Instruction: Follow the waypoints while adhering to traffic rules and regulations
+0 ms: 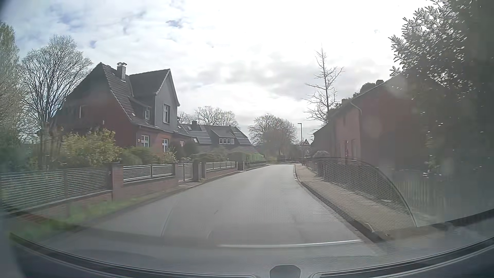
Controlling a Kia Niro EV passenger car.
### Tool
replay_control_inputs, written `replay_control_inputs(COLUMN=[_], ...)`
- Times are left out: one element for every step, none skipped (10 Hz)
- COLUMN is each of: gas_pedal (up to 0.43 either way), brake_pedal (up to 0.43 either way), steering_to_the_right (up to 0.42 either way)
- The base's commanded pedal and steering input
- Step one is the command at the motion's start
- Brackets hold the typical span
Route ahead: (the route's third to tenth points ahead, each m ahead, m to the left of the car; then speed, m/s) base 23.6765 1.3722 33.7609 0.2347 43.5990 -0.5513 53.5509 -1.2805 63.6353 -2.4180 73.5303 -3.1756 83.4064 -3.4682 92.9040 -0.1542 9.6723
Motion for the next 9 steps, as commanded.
replay_control_inputs(gas_pedal=[0.150,0.150,0.150,0.150,0.150,0.150,0.150,0.150,0.150], brake_pedal=[0.000,0.000,0.000,0.000,0.000,0.000,0.000,0.000,0.006], steering_to_the_right=[0.004,0.006,0.007,0.007,0.007,0.007,0.007,0.008,0.011])
